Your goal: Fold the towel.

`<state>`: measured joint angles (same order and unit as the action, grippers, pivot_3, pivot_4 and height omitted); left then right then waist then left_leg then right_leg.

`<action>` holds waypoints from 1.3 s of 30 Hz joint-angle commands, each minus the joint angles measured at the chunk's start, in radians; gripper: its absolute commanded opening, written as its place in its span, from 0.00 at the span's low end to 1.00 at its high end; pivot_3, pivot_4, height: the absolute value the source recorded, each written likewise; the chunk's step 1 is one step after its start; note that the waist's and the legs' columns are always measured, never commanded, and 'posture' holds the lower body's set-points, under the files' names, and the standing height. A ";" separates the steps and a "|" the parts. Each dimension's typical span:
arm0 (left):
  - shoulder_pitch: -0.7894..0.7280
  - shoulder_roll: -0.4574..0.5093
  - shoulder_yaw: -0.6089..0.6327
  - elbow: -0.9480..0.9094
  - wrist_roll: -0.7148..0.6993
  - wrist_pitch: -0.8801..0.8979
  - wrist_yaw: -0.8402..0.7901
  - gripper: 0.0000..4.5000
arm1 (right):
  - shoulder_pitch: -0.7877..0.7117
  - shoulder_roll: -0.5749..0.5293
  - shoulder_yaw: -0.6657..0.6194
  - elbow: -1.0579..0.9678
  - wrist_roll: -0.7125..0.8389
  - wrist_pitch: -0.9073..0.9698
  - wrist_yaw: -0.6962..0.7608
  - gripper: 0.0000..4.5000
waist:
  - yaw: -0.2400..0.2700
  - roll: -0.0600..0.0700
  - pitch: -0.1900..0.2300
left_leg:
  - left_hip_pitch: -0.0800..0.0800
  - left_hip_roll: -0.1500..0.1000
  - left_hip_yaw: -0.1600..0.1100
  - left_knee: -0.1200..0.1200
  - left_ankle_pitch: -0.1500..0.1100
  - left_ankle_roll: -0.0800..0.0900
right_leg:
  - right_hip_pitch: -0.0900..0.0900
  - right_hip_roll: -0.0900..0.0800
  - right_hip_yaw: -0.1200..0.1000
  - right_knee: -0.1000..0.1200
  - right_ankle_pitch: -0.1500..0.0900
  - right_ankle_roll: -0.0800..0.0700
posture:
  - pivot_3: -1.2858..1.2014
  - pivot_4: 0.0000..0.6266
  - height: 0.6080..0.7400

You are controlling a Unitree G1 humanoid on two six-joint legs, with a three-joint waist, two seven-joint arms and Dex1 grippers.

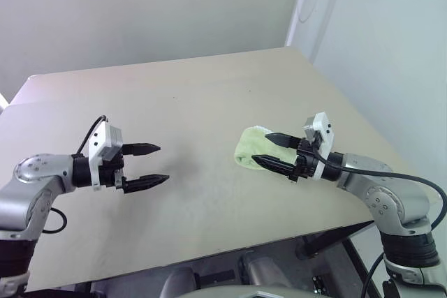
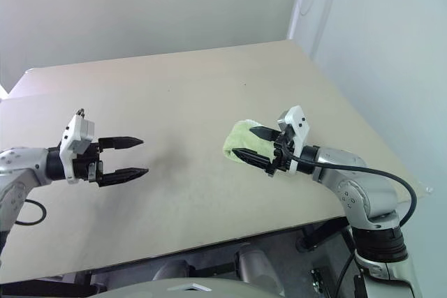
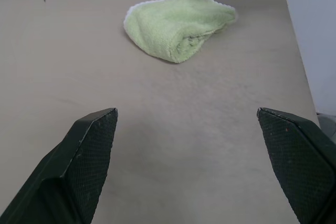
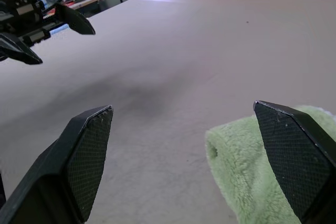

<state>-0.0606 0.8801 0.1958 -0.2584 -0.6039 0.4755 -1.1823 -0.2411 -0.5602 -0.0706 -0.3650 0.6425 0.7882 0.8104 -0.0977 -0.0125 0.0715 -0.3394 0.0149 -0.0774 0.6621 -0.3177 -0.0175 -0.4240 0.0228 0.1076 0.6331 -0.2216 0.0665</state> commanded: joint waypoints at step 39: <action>-0.195 -0.175 -0.143 0.265 0.181 -0.153 0.058 1.00 | -0.005 -0.006 0.044 -0.008 0.040 0.005 -0.031 1.00 | 0.027 0.002 0.000 | 0.000 0.000 0.001 0.001 0.000 0.000 | 0.002 0.000 0.000 -0.001 0.000 0.002 | 0.52 0.00 1.00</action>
<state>-0.2340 0.6980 0.0273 0.0110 -0.4233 0.3412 -1.1278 -0.2347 -0.5643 -0.0156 -0.3647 0.6806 0.8179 0.7738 -0.0704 -0.0100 0.0712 -0.3393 0.0149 -0.0767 0.6630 -0.3175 -0.0179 -0.4215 0.0228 0.1075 0.6320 -0.2216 0.0681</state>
